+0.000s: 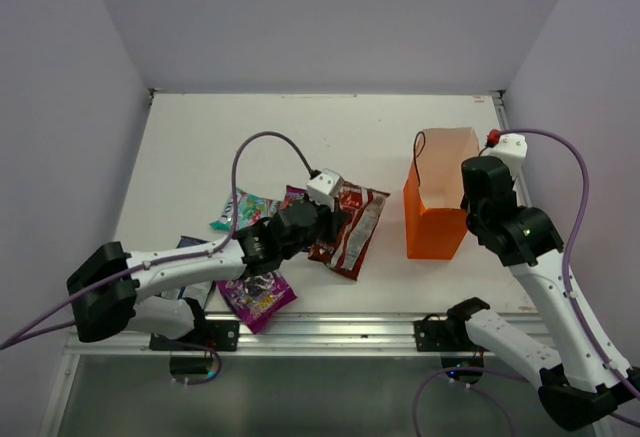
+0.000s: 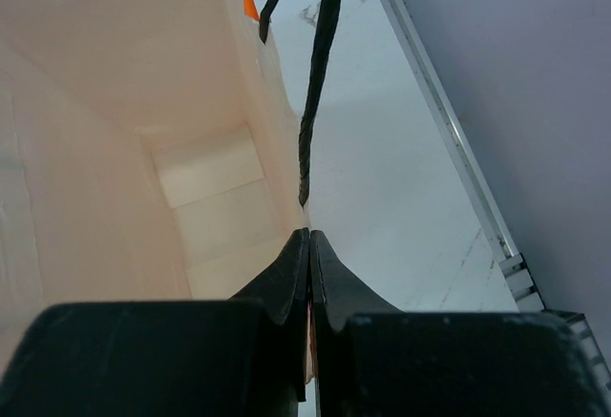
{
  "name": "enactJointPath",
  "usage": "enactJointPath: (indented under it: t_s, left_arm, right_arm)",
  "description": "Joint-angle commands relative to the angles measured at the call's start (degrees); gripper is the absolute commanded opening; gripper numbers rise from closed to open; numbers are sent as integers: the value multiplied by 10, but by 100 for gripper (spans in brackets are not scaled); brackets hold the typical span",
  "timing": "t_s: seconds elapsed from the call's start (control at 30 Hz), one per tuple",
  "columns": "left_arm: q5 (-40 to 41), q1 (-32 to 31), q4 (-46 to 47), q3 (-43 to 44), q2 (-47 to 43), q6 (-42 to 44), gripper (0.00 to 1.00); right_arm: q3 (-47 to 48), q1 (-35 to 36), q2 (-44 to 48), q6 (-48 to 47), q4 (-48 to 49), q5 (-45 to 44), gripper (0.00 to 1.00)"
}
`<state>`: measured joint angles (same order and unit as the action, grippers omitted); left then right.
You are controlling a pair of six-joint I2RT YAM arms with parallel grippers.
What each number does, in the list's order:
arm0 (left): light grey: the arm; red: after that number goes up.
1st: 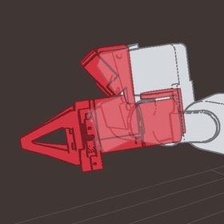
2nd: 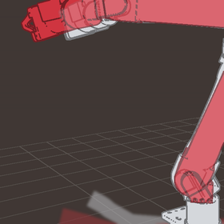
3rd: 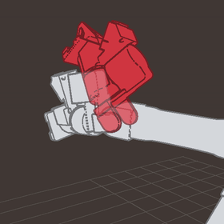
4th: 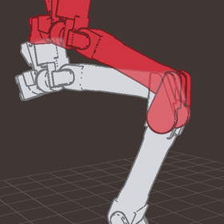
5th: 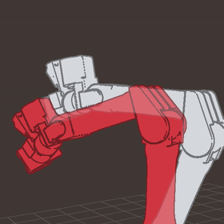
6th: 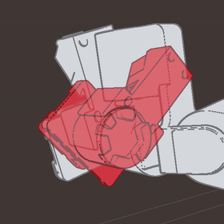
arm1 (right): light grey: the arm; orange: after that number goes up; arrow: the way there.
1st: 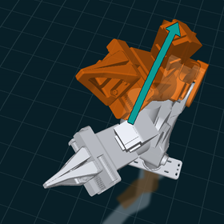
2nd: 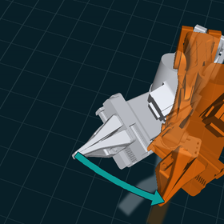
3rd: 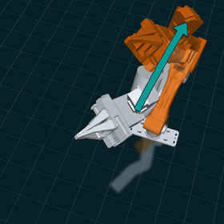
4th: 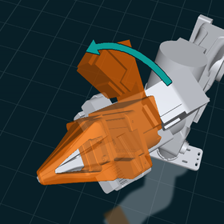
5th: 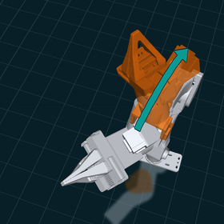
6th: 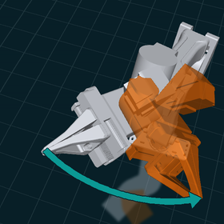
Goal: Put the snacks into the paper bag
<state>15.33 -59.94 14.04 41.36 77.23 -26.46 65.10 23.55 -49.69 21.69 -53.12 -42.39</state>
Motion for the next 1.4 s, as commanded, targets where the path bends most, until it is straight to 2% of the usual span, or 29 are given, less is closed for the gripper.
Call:
enactJointPath:
  t_s: [0.0,0.2,0.23,0.3,0.63,0.73,1.07,1.23,1.37]
  left_arm:
    - [86,-25,-2,103,-59,55,0]
    - [104,-45,16,250,-43,144,0]
    - [102,-45,19,296,-34,155,0]
    - [89,-45,19,349,4,181,0]
    - [57,-45,-21,743,243,257,0]
    - [53,-45,-30,813,293,258,0]
    - [51,-45,27,824,324,282,0]
    - [53,-45,26,898,350,320,0]
    - [53,-45,30,911,353,332,0]
  right_arm:
    - [-4,-3,9,-7,20,5,0]
    - [-6,-3,12,-9,23,14,0]
    - [-7,-3,12,-10,25,16,0]
    - [-7,-3,13,-10,26,18,0]
    - [-9,-3,16,-15,30,35,0]
    - [-10,-3,17,-17,33,37,0]
    - [-12,-3,14,-21,40,53,0]
    - [-13,-3,16,-23,42,56,0]
    - [-13,-3,14,-24,43,58,0]
